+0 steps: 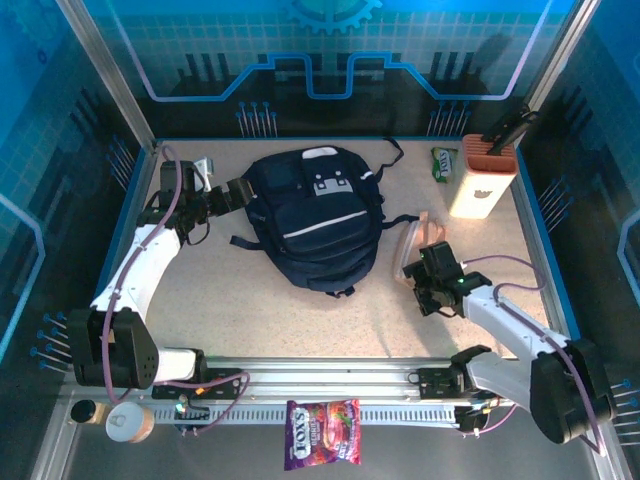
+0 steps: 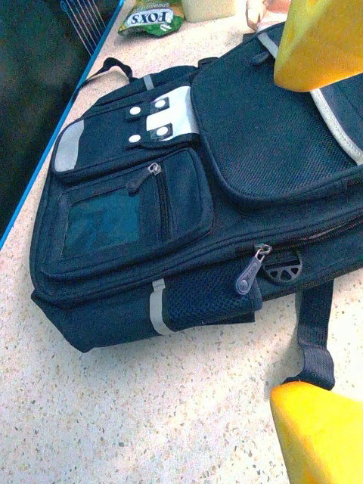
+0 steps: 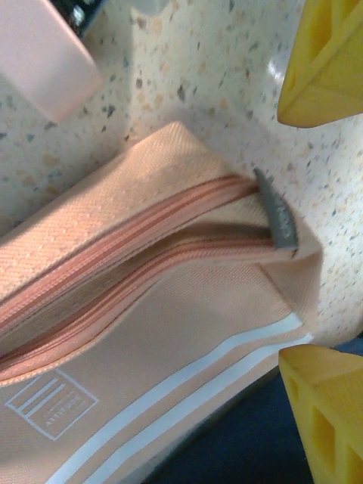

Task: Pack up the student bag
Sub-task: Pick up the pencil pouch from the middle-right of the table.

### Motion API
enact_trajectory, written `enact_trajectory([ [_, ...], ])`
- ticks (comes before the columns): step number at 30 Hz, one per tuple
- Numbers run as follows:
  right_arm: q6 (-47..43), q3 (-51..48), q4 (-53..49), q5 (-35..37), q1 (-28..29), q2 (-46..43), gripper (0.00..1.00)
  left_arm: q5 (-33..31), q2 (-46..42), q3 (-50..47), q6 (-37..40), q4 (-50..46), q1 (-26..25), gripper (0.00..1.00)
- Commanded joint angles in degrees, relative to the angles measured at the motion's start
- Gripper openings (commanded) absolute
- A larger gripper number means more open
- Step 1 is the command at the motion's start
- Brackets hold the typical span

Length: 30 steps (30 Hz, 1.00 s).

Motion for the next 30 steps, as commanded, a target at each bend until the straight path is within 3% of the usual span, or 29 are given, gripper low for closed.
enact_trajectory([
  [1, 3.6, 2.3, 3.3, 0.9, -1.4, 3.7, 0.75, 1.9, -0.1, -0.9, 0.6, 1.2, 0.1, 0.99],
  [8, 3.1, 4.8, 5.4, 1.4, -1.6, 11.6, 0.64, 2.8, 0.3, -0.6, 0.8, 1.0, 0.1, 0.99],
  [14, 1.1, 6.8, 3.6, 2.5, -1.5, 15.5, 0.37, 4.5, 0.9, -0.3, 1.0, 1.0, -0.1, 0.99],
  [21, -3.5, 6.6, 1.0, 3.9, -1.2, 12.1, 0.07, 4.5, 1.7, 1.1, 3.1, -0.5, -2.8, 0.99],
  [25, -10.4, 7.7, -1.0, 3.3, -0.8, 8.4, 0.00, 3.9, 2.7, 2.6, 5.1, -2.3, -6.7, 0.99],
  [30, -22.2, 11.6, -4.4, 4.5, -0.6, 2.9, 0.00, 1.9, 4.3, 4.4, 9.2, -3.5, -14.5, 0.99],
])
